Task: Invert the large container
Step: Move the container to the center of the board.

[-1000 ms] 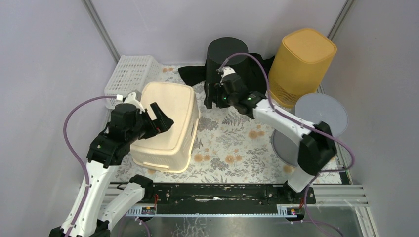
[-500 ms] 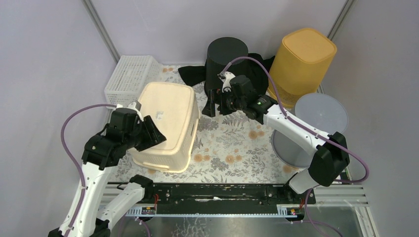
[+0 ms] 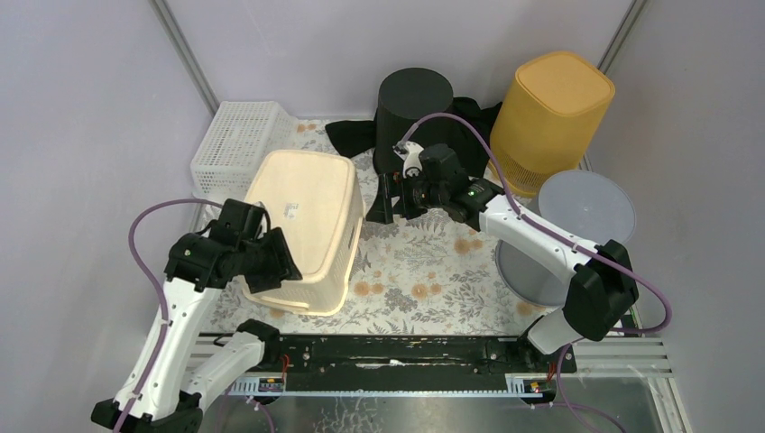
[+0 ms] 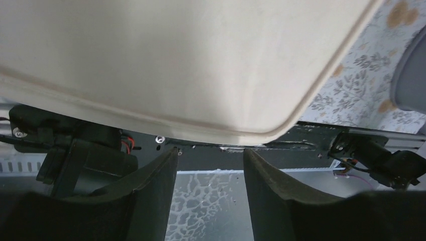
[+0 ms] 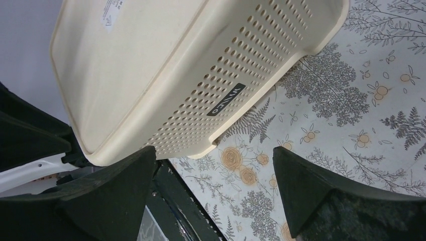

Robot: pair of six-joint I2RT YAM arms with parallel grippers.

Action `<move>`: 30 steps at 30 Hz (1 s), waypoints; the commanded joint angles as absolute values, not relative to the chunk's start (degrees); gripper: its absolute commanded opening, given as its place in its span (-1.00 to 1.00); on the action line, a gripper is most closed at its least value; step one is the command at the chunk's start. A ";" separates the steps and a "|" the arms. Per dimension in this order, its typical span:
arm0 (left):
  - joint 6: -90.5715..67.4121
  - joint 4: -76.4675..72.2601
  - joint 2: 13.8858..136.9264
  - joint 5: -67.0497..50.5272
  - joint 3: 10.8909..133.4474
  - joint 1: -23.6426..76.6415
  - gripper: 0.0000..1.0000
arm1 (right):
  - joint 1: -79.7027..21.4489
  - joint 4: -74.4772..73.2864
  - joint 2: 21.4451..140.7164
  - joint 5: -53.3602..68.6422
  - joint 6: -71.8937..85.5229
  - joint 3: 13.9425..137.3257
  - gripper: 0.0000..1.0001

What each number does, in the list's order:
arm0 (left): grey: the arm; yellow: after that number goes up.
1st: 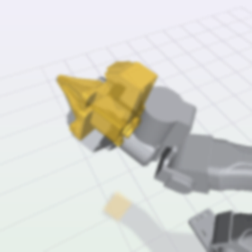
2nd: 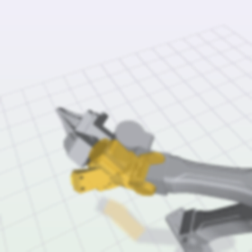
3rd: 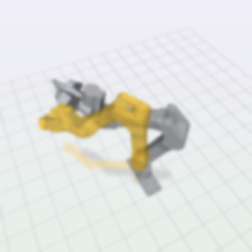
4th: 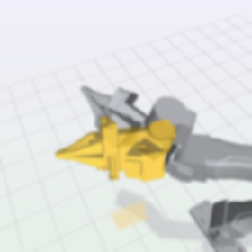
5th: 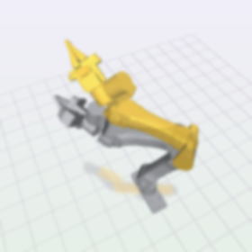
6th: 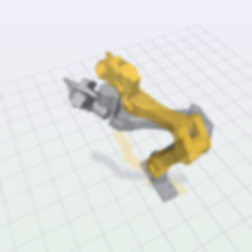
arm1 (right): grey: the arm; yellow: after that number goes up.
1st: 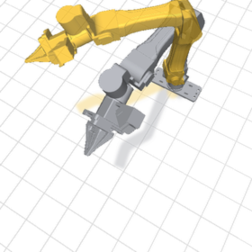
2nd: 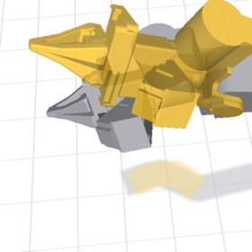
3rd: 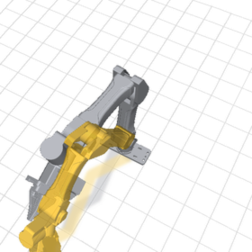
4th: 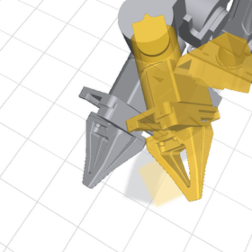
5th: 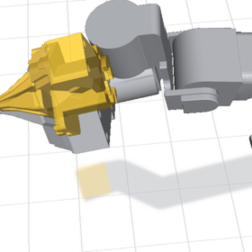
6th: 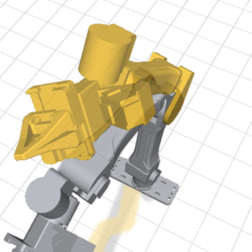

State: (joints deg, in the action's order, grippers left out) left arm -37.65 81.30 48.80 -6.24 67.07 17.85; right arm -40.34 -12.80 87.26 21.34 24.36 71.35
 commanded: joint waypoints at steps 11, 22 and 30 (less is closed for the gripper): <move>-40.49 78.61 47.23 -5.10 57.45 18.27 0.16 | -40.34 -7.55 86.78 25.61 25.15 70.25 0.88; -41.27 51.57 54.53 -6.15 47.70 18.37 0.18 | -40.35 -13.67 85.17 23.07 22.89 72.59 0.89; -40.37 33.35 67.37 -5.10 47.72 18.35 0.21 | -40.29 -15.88 84.26 20.78 22.94 72.28 0.92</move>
State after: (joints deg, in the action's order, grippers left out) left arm -40.58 48.51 61.93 -6.90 47.42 18.35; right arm -40.34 -15.00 87.26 22.98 23.81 70.22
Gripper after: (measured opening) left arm 0.598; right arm 0.951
